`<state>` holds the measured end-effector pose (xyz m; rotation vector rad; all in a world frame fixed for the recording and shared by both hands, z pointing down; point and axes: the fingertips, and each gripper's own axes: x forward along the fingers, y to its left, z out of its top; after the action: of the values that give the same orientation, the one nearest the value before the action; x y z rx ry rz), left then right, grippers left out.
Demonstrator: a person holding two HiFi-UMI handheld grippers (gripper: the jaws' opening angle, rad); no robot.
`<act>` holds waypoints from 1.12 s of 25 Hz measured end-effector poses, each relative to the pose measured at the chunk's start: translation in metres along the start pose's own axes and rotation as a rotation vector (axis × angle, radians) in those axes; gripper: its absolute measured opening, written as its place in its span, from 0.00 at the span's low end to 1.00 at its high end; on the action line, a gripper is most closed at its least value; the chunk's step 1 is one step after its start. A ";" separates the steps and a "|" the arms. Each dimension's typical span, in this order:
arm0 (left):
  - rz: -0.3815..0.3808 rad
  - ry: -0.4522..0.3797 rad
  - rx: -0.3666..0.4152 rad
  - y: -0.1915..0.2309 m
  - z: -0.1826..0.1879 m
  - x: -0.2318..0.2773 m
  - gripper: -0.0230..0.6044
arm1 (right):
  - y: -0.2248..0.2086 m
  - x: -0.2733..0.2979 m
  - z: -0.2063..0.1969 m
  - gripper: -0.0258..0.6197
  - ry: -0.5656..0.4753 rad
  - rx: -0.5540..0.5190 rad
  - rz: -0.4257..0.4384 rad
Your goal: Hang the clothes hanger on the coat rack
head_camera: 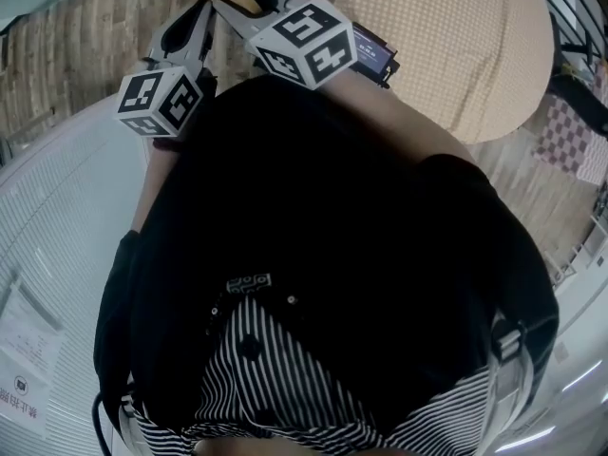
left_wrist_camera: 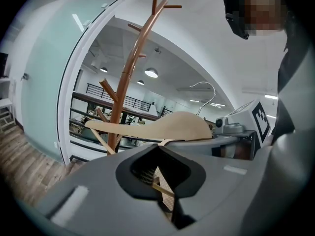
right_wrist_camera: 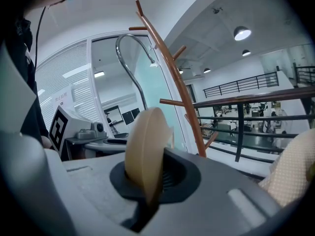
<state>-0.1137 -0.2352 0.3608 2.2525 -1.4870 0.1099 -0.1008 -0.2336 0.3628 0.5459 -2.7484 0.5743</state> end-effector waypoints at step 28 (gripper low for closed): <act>-0.001 0.044 0.042 0.002 0.002 0.025 0.04 | -0.024 0.000 0.005 0.04 -0.036 0.039 0.009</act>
<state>-0.1049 -0.2580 0.3675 2.2684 -1.4734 0.1910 -0.0922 -0.2563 0.3662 0.5585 -2.7806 0.6269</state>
